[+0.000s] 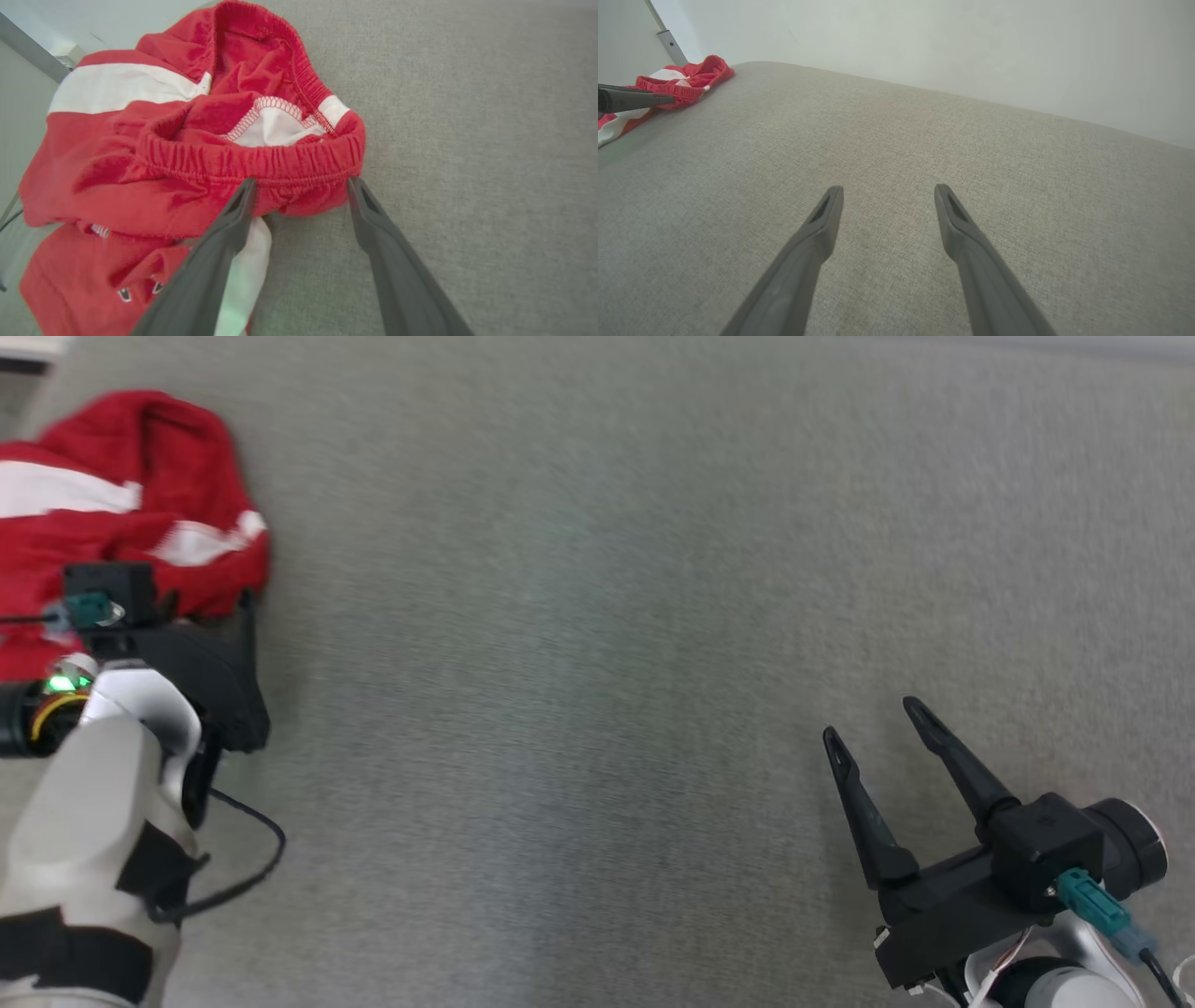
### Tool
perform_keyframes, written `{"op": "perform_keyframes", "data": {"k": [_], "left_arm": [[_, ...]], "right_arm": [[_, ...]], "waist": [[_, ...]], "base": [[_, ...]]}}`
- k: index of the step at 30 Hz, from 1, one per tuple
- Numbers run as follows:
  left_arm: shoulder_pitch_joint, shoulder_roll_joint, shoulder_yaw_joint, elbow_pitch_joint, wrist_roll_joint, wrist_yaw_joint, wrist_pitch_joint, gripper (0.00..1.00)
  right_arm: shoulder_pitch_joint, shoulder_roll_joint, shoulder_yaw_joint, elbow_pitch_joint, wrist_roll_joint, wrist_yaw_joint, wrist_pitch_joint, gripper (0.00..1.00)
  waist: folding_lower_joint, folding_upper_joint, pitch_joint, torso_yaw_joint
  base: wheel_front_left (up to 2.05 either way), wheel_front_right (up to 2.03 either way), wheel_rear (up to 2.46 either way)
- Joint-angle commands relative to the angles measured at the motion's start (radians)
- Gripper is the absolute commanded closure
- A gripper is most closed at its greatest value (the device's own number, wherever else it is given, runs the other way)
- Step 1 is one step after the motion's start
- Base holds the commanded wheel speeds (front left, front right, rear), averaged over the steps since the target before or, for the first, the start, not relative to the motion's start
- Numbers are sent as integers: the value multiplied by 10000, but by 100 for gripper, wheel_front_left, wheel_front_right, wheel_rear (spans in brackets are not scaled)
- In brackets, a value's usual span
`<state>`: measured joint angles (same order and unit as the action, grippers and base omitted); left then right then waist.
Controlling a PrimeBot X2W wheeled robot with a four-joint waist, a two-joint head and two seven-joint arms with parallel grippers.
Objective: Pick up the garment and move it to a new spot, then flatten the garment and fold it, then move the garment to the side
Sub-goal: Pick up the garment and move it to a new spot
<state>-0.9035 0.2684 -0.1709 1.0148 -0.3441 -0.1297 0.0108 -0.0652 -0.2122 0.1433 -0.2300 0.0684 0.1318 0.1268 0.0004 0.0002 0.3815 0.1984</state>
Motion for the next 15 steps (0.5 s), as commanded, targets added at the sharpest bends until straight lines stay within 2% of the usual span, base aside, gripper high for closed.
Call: {"op": "perform_keyframes", "data": {"k": [1,7,8,9,15], "left_arm": [[-303,113,12,223,-32,-2,79,0],[-897,359,39,991,26,486,40,0],[-958,366,37,1060,47,566,-20,45],[-1008,369,13,1083,83,622,-156,98],[-1131,584,-218,1123,241,407,-746,100]], "right_arm": [[-115,-17,-13,-107,-8,-23,-41,0],[-249,87,91,-100,-55,-23,-154,0],[-270,121,99,-64,-75,-23,-170,0],[-299,143,93,-20,-68,-23,-202,0],[-394,240,228,459,97,-23,-489,0]], "waist": [[-4,-2,1401,-1242],[-4,-2,1662,-1371],[-4,-2,1664,-1368],[-4,-2,1653,-1358],[-4,-2,1110,-1265]], "base": [[0,0,0],[0,0,0],[0,0,0],[0,0,0],[0,0,0]]}}
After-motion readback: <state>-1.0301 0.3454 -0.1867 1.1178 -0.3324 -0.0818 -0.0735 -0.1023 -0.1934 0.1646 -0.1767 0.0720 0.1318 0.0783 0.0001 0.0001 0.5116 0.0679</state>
